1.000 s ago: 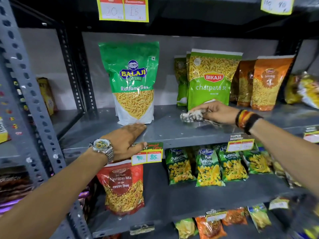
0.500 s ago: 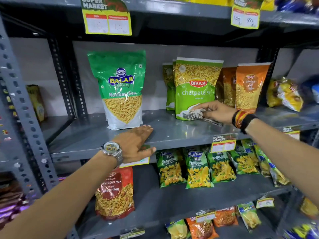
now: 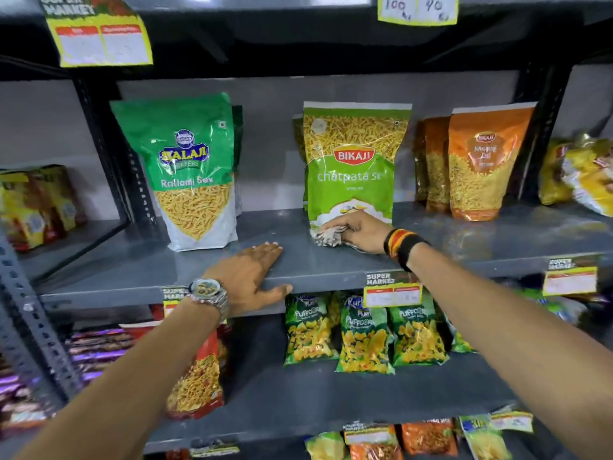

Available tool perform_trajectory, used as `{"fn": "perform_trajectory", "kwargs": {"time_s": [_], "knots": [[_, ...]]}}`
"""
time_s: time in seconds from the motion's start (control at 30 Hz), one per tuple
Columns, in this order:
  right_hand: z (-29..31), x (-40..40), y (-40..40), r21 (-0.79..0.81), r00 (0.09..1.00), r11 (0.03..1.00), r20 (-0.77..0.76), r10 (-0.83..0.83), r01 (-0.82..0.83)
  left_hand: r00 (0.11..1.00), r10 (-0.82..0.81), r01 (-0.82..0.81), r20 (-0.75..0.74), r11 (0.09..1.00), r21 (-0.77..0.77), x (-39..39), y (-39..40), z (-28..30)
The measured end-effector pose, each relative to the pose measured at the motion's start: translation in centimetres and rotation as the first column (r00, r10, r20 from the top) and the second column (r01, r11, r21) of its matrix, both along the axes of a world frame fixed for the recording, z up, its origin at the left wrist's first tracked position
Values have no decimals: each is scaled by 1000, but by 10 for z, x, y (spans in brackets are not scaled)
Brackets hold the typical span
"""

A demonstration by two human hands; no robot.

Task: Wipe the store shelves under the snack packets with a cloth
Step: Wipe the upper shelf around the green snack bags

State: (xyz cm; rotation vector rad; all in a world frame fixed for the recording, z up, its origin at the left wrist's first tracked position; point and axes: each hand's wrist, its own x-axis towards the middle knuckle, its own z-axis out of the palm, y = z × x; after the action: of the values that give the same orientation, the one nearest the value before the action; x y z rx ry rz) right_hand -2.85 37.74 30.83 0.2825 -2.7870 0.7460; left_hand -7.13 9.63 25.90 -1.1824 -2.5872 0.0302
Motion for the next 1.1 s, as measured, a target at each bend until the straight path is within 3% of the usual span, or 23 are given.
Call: {"fn": "perform_trajectory", "kwargs": {"time_s": [0.23, 0.3, 0.4, 0.5, 0.57, 0.67, 0.8, 0.97, 1.1], "knots": [[7, 92, 12, -97, 954, 969, 178, 243, -228, 1000, -3, 3, -8, 1000, 5, 0, -1, 0], [22, 97, 25, -124, 979, 984, 142, 143, -126, 1000, -3, 3, 6, 1000, 25, 1, -1, 0], [36, 81, 38, -138, 986, 976, 13, -166, 166, 1000, 2, -3, 18, 999, 41, 3, -2, 1], [16, 58, 42, -163, 939, 925, 79, -335, 343, 1000, 6, -7, 17, 999, 34, 5, -2, 0], [3, 55, 30, -111, 939, 933, 68, -336, 342, 1000, 6, -7, 16, 1000, 27, 5, -2, 1], [1, 78, 7, 4, 977, 981, 90, -195, 195, 1000, -3, 2, 23, 1000, 25, 8, -3, 2], [23, 117, 15, 3, 985, 1000, 173, -21, 21, 1000, 4, -5, 12, 999, 35, 11, -5, 4], [40, 103, 80, -100, 967, 962, 49, -250, 254, 999, -18, 16, 37, 998, 52, 25, 9, 10], [38, 75, 99, -67, 953, 951, 60, -297, 301, 998, -49, 48, 29, 998, 31, 41, 54, 15]]}}
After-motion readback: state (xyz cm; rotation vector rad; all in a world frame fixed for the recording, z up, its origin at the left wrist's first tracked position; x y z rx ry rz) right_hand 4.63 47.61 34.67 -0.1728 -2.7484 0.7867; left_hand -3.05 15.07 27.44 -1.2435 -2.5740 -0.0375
